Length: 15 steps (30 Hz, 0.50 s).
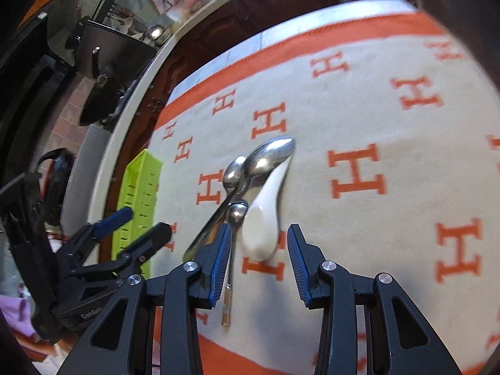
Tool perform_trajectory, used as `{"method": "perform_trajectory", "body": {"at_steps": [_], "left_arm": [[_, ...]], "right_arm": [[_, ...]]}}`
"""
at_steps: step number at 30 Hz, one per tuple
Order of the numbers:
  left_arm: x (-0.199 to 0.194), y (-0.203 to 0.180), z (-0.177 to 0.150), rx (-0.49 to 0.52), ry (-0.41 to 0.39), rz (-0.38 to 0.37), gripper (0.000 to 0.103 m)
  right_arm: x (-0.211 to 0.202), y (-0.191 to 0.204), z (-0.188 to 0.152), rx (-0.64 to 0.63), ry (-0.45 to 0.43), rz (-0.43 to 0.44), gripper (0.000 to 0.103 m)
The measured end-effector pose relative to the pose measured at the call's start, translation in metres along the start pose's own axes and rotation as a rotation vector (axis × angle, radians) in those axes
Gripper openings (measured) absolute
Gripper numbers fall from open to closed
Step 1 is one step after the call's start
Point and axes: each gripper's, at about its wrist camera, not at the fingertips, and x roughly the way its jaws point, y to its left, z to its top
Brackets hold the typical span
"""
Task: Organize utensils
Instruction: 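Move both open tools over the remaining spoons, then grasp the white ceramic spoon by its handle with the right tool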
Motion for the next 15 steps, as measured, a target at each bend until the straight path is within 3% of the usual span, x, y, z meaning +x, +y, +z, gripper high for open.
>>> {"method": "perform_trajectory", "body": {"at_steps": [7,12,15], "left_arm": [[0.013,-0.001,-0.004,0.012,0.035,-0.009,0.087],[0.016,-0.001,-0.002,0.01,0.039,-0.018,0.087],[0.019,0.001,-0.001,0.0,0.044,-0.028,0.087]], "right_arm": [[0.043,-0.017,0.013,-0.002,0.057,0.052,0.038],[0.056,-0.007,0.014,-0.072,0.025,0.056,0.037],[0.065,0.003,0.012,-0.123,0.02,0.047,0.028]]}}
